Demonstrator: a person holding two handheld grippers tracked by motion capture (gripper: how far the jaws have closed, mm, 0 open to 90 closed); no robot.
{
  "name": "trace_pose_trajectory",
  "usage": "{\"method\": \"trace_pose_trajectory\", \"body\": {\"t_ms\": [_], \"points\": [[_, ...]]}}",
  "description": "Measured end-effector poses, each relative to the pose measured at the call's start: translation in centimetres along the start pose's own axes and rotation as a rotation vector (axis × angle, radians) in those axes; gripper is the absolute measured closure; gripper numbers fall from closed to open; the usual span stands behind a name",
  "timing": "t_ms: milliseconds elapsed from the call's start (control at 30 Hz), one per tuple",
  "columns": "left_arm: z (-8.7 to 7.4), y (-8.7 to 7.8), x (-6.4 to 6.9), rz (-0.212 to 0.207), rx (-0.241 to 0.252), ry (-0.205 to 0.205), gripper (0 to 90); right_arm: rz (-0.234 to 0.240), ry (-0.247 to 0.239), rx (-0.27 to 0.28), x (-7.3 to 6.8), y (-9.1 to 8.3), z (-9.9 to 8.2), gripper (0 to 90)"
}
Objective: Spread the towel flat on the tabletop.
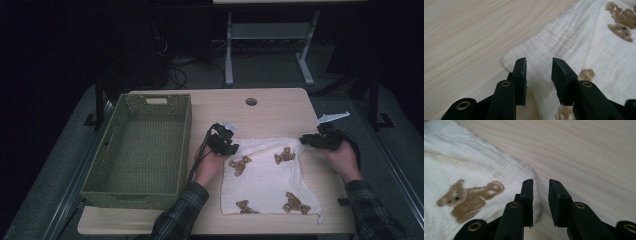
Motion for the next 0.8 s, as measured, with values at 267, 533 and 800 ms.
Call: {"method": "trace_pose_trajectory", "body": {"t_ms": [267, 533, 800], "points": [[-0.6, 0.5, 0.1, 0.004, -0.022, 0.001, 62.8, 0.054, -0.041, -0.007, -1.3, 0.7, 0.0, 88.1], [-0.7, 0.5, 0.1, 0.012, -0.018, -0.002, 62.0, 0.186, -0.210, 0.021, -6.7, 0.6, 1.2, 77.9], [0.0, 0.7, -0.9, 0.036, 0.013, -0.041, 61.5, 0.083, -0.090, 0.090, -2.7, -1.0, 1.6, 77.4]]}}
Point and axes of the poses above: each handheld gripper's, and its own axes: y roughly forward along the jaws, z roughly out of its top, x roughly to its right, the point moved 10 cm from there along y, roughly forward along the jaws, and after that the axes turned 8 degrees about z, right-handed, at the moved point
